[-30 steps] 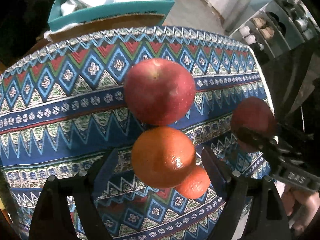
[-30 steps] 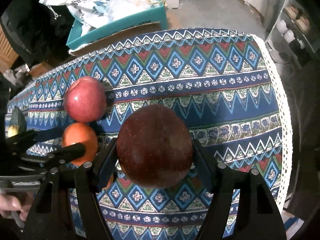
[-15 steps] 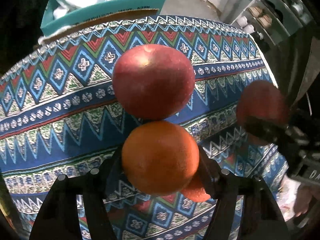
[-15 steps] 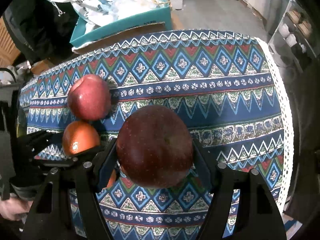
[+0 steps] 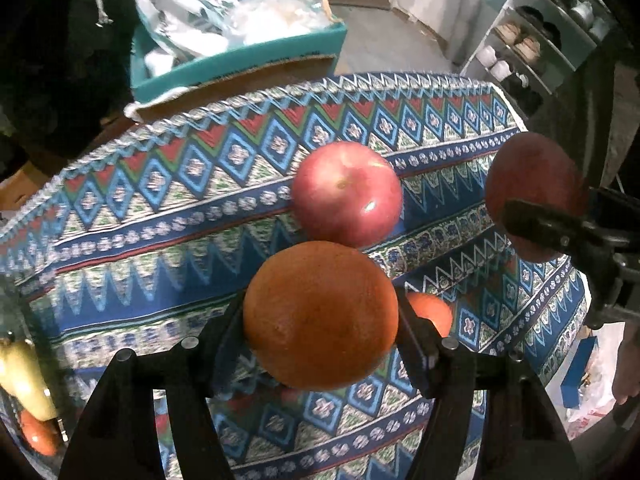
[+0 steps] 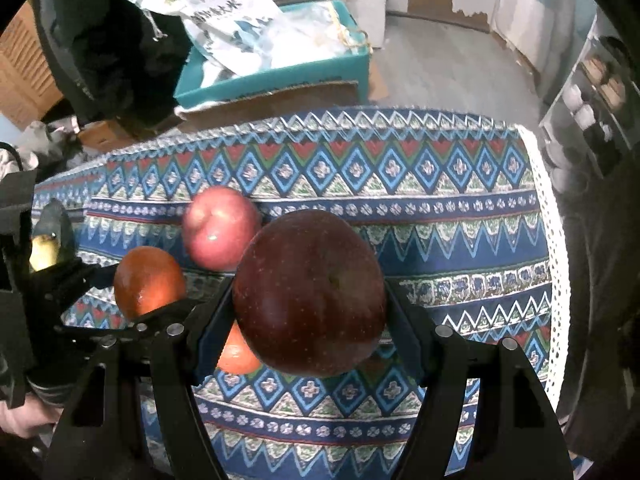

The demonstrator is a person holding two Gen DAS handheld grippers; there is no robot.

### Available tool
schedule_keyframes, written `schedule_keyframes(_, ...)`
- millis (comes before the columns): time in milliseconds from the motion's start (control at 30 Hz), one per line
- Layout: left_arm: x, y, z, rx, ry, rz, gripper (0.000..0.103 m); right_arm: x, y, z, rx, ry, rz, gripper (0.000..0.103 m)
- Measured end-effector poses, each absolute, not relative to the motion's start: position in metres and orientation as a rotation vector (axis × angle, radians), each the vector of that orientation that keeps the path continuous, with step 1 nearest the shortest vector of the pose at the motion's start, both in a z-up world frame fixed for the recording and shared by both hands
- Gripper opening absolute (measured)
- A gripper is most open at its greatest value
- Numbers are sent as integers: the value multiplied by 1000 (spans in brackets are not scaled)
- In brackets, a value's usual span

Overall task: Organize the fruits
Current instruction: 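Carry the orange with the left tool while the right tool carries the apple to the bowl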

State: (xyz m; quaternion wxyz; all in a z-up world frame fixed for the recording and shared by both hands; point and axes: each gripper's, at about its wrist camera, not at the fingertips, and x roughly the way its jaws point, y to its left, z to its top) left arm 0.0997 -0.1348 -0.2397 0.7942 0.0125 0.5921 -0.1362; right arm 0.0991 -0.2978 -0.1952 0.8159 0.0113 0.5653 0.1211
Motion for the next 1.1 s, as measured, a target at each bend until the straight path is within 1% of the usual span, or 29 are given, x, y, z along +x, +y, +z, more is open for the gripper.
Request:
schedule_keyframes(567,72,-89,-167,21,1126,-235,70,75,-258,-137,-41,1075,349,71)
schedule_keyframes(1100,46,-50,-118,-24,1047,-229,70,60,-212,-96,-72,984,464,71)
